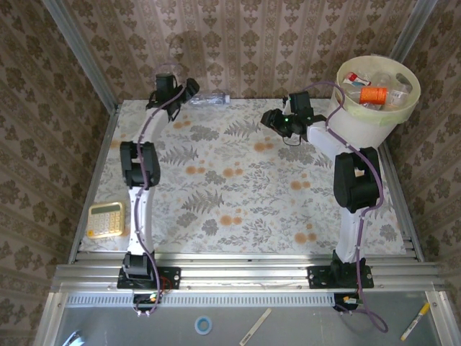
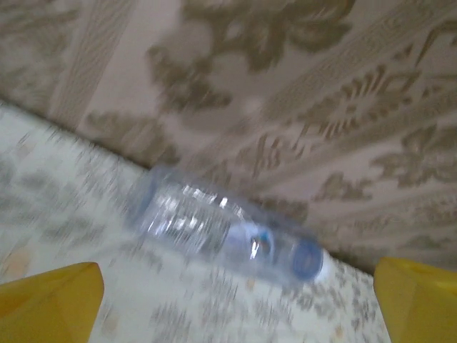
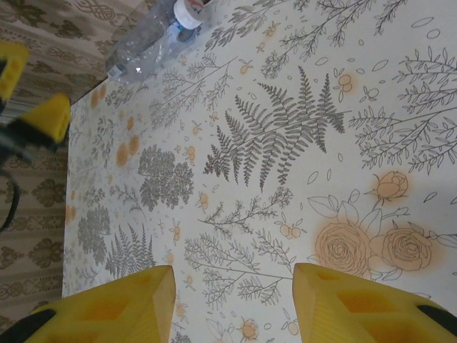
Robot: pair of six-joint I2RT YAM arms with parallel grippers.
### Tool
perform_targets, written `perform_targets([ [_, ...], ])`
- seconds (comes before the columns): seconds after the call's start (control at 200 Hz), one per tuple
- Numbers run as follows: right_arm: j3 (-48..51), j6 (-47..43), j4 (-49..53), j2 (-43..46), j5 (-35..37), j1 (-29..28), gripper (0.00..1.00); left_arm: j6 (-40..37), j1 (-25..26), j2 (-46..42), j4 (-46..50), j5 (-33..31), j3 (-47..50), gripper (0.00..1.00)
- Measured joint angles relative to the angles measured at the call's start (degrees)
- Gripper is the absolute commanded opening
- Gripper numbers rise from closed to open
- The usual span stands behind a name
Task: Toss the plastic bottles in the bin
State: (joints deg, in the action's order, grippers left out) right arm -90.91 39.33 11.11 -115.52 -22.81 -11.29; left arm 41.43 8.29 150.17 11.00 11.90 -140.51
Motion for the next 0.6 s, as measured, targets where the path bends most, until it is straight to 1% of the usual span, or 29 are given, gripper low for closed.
perform_targets([
  [0.065,0.3,-0.2,0.1,0.0,0.0,0.0,0.49,-0.2,0.0,6.8,2.9,0.5,-11.6,0.96],
  [0.105,0.5,-0.4,0.6,0.0,0.0,0.0,0.49,0.2,-0.1,8.9,3.6,0.8,-14.8,0.96],
  [0.135,0.7,-0.6,1.0,0.0,0.0,0.0,0.49,0.8,-0.2,9.5,3.9,1.1,-15.3,0.97],
  [0.205,0.9,-1.1,1.7,0.0,0.0,0.0,0.49,1.9,-0.6,9.3,3.7,1.5,-12.9,0.97],
  [0.31,1.0,-1.7,2.4,0.0,0.0,0.0,0.50,4.0,-1.2,6.8,2.4,1.8,-4.0,0.98],
  [0.365,1.0,-1.7,2.4,0.0,0.0,0.0,0.50,5.0,-1.6,6.6,2.5,2.0,-1.4,0.99],
  [0.505,1.0,-1.8,2.4,0.0,0.0,0.0,0.51,8.2,-1.7,5.8,2.1,3.3,-0.2,1.00],
  [0.6,1.0,-1.9,2.4,0.0,0.0,0.0,0.51,12.0,-1.6,5.6,0.1,4.0,1.2,1.00],
])
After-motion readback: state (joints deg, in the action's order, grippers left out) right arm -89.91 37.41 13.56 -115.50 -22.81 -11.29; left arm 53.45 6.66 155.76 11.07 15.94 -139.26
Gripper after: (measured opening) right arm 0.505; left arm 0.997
